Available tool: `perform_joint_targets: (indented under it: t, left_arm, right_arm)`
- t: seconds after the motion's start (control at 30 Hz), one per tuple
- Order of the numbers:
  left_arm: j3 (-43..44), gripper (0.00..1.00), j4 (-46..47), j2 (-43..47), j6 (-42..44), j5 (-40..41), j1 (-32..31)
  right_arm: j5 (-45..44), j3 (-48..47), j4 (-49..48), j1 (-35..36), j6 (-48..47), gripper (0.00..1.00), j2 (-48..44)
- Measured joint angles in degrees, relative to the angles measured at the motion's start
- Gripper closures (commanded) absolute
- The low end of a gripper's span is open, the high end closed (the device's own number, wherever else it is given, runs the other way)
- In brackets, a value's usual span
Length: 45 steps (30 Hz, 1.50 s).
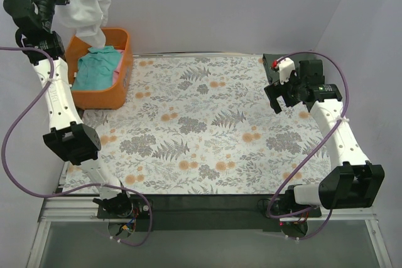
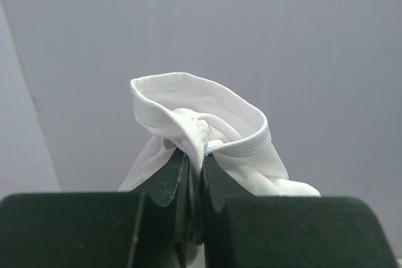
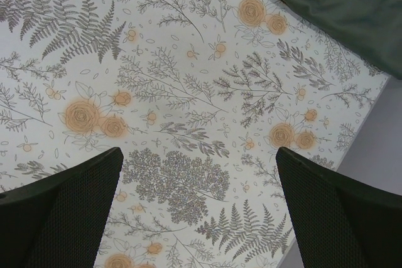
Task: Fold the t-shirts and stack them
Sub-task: Move the tshirt to the center of the board, then flatten the tshirt out
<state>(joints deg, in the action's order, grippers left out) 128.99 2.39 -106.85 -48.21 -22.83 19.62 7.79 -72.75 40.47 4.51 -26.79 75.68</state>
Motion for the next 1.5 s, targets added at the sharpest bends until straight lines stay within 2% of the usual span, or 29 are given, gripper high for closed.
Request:
perform_joint_targets:
  t: [0.1, 0.2, 0.47, 0.63, 0.73, 0.77, 0.87, 0.9, 0.93, 1.07, 1.17, 1.2, 1.27, 1.3, 1.5]
  left_arm:
    - [-1.1, 1.0, 0.9, 0.2, -2.6, -4.7, -1.1]
    - [-5.2, 1.0, 1.1, 1.3, -3.1, -8.9, -5.6]
    - [-29.4, 1.0, -0.2, 13.3, -1.0, -17.6, -25.6]
    - [-45.7, 0.98, 0.7, 22.8, -2.9, -22.6, -33.1]
    - [-58.0, 0.71, 1.3, 27.9, -5.2, -24.3, -34.8]
    - [-62.8, 0.56, 0.7, 29.4, -5.4, -24.4, -34.6]
    - [-72.6, 0.52, -4.5, 29.7, -4.5, -23.8, -31.2]
    - [-74.9, 0.21, -7.1, 28.9, -4.1, -23.2, -29.0]
    - [-76.4, 0.17, -9.7, 27.9, -3.1, -23.1, -26.4]
    - [-77.1, 0.16, -17.7, 26.3, 0.3, -23.3, -17.1]
    - [-76.0, 0.21, -20.5, 27.6, 4.7, -24.3, -17.0]
    - [-75.2, 0.23, -21.9, 28.0, 6.7, -24.4, -18.3]
    - [-72.7, 0.25, -24.0, 28.1, 12.0, -23.8, -22.1]
    - [-71.8, 0.25, -24.7, 28.1, 14.0, -23.5, -26.3]
    - [-65.4, 0.25, -27.3, 24.4, 27.0, -18.8, -47.2]
  right_arm:
    - [0.0, 0.0, 0.0, 0.0, 0.0, 0.02, -0.4]
    - [0.0, 0.0, 0.0, 0.0, 0.0, 0.02, -0.5]
    - [-0.2, 0.0, 0.0, 0.0, 0.0, 0.02, -0.5]
    - [-0.3, 0.0, 0.0, 0.0, -0.3, 0.02, -1.1]
    - [-0.1, 0.0, 0.1, 0.0, -0.7, 0.02, -1.7]
    - [0.1, 0.0, 0.1, 0.0, -1.0, 0.02, -1.8]
    - [1.4, 0.0, 0.6, 0.0, -2.6, 0.02, -1.9]
    - [2.1, 0.2, 0.9, 0.0, -3.3, 0.02, -1.9]
    - [2.7, 0.3, 1.4, 0.0, -3.6, 0.02, -1.9]
    - [5.9, 2.6, 3.2, 0.2, -5.0, 0.04, -1.9]
    - [9.1, 5.8, 4.4, 0.7, -5.2, 0.13, -1.6]
    - [10.3, 7.1, 4.8, 1.0, -5.2, 0.19, -1.2]
    - [12.5, 9.7, 5.3, 1.7, -5.0, 0.24, -0.3]
    - [13.3, 10.7, 5.5, 1.8, -4.8, 0.28, 0.1]
    - [16.2, 15.3, 7.5, 0.4, -3.3, 0.32, 2.4]
